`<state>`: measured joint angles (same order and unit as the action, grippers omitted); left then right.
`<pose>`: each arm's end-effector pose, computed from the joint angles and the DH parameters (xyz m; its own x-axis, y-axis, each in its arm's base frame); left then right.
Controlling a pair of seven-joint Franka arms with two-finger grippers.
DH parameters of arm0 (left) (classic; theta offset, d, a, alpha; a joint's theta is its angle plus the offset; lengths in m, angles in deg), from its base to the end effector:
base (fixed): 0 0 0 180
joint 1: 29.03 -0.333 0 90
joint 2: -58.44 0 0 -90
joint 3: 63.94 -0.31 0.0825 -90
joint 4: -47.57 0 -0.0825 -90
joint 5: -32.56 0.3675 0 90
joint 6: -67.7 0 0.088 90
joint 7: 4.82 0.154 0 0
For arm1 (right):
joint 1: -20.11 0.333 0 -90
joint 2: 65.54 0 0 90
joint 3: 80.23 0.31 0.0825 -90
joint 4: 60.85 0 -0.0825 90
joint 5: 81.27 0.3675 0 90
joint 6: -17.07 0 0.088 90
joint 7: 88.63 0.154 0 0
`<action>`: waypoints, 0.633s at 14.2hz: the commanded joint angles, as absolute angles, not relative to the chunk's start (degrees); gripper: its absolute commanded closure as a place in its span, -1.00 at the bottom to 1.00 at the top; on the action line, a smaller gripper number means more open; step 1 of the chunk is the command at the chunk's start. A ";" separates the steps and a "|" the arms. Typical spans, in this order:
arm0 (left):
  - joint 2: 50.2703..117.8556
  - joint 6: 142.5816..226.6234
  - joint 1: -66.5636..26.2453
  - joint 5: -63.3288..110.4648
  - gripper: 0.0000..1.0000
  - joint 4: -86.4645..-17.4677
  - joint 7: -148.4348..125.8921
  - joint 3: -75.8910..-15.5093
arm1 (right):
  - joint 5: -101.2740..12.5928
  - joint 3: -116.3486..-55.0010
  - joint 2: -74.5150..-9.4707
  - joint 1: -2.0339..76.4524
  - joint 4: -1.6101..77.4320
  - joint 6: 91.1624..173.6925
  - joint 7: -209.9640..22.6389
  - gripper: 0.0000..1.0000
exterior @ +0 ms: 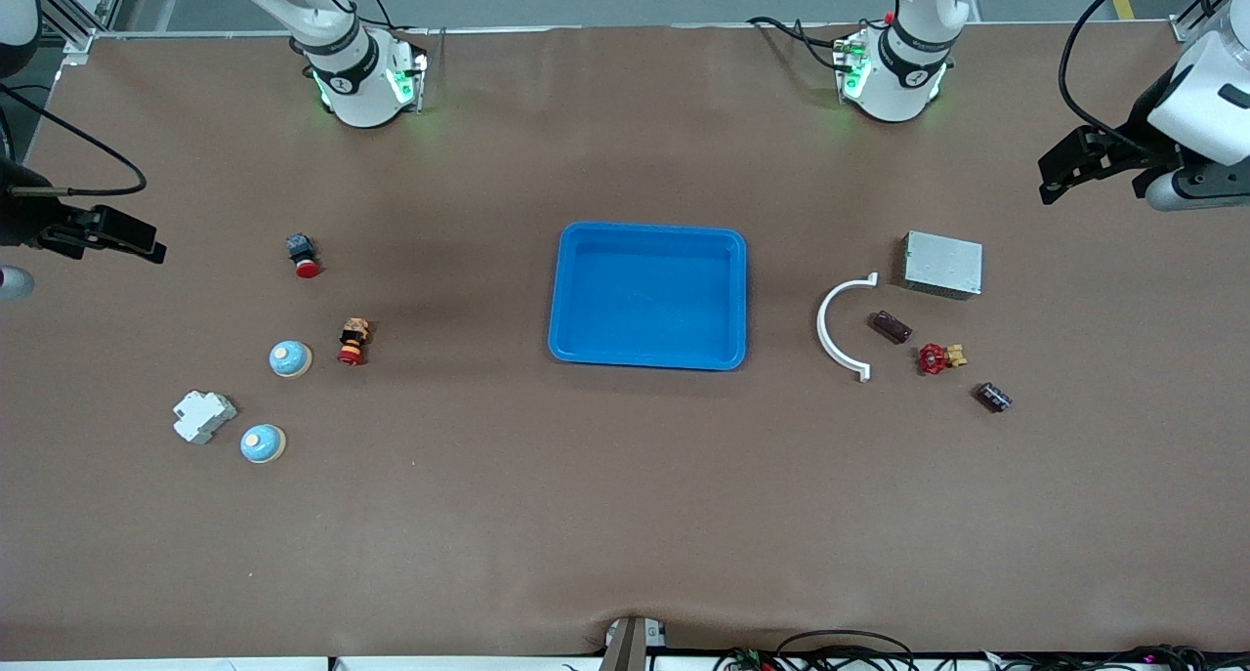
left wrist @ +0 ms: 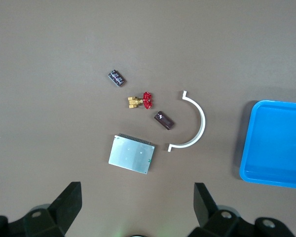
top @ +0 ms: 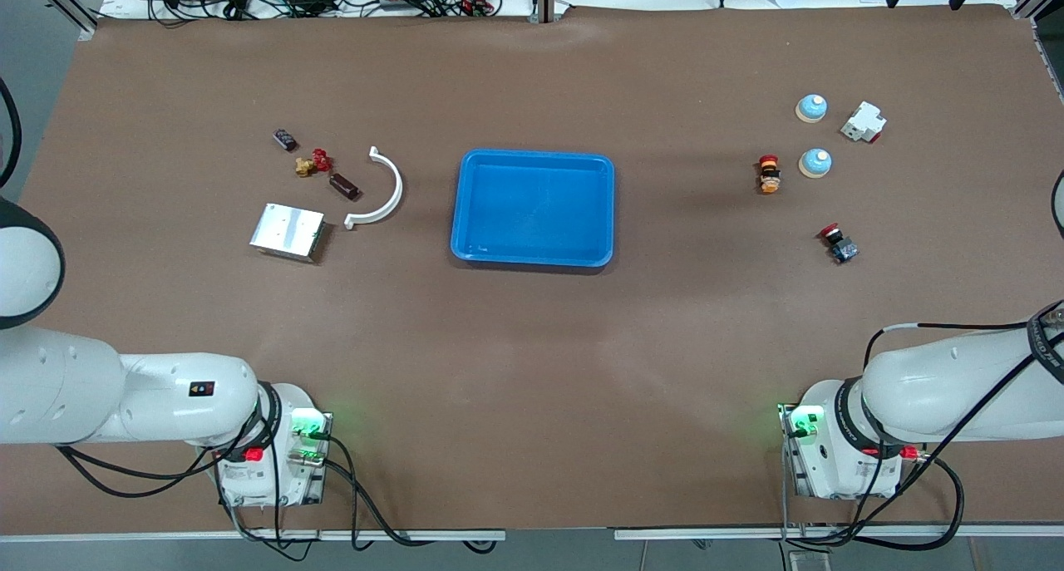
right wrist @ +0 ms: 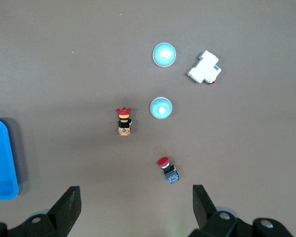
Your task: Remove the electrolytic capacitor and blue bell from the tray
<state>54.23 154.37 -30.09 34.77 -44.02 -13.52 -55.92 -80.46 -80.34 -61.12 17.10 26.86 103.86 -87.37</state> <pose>0.5058 -0.0581 0.5922 0.9994 0.0329 -0.0055 0.0326 -0.9982 -0.0502 0.5491 -0.0276 0.5430 0.9928 -0.0753 -0.0933 -0.0768 -0.9970 -0.0119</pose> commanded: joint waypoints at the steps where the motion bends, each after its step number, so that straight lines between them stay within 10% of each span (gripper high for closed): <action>1: 54.31 153.22 -30.18 34.76 -1.00 -42.35 -12.73 -55.94 | -80.31 -80.31 -62.73 16.95 28.45 104.35 -86.70 -1.00; 9: 54.40 153.13 -30.18 34.76 -1.00 -41.55 -12.47 -56.29 | -80.31 -80.31 -62.73 16.86 28.45 104.26 -86.70 -1.00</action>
<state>54.23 154.36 -30.17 34.77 -42.66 -13.52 -56.11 -80.46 -80.35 -61.13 17.10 26.88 103.86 -87.36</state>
